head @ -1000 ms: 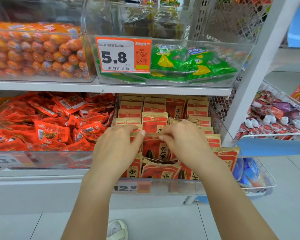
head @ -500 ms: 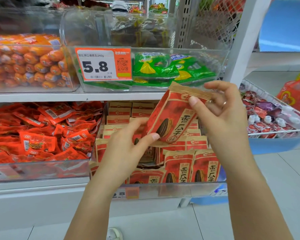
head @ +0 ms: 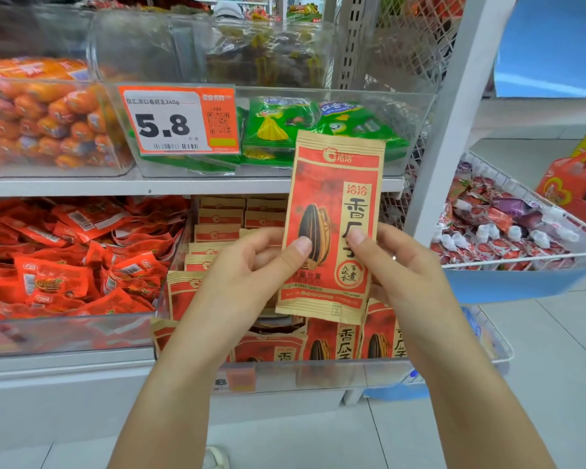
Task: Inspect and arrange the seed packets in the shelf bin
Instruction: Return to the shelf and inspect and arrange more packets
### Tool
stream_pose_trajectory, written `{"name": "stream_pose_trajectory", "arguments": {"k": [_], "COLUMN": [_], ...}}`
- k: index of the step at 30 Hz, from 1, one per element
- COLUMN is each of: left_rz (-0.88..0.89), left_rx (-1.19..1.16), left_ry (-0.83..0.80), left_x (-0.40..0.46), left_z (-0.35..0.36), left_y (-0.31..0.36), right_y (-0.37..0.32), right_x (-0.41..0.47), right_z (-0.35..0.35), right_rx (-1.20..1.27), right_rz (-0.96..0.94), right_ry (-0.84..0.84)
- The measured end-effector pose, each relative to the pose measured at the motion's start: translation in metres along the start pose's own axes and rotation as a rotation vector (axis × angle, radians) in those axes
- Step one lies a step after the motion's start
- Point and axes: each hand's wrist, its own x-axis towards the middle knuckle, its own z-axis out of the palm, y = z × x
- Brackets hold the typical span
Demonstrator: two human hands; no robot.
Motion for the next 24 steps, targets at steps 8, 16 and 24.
{"name": "stream_pose_trajectory", "arguments": {"k": [8,16,24], "left_rz": [-0.014,-0.027,0.101], "left_rx": [0.025,-0.013,-0.116], "left_ry": [0.055,0.042,0.281], "left_x": [0.0,-0.003,0.001], "left_z": [-0.004,-0.01,-0.007], "left_y": [-0.003,-0.004,-0.006], "right_y": [0.007,0.005,0.006], "right_x": [0.007,0.008,0.001], "right_z": [0.008,0.011,0.026], "right_rx": [0.064,0.245,0.077], "right_rz": [0.072,0.211,-0.047], "right_ry": [-0.014,-0.095,-0.101]}}
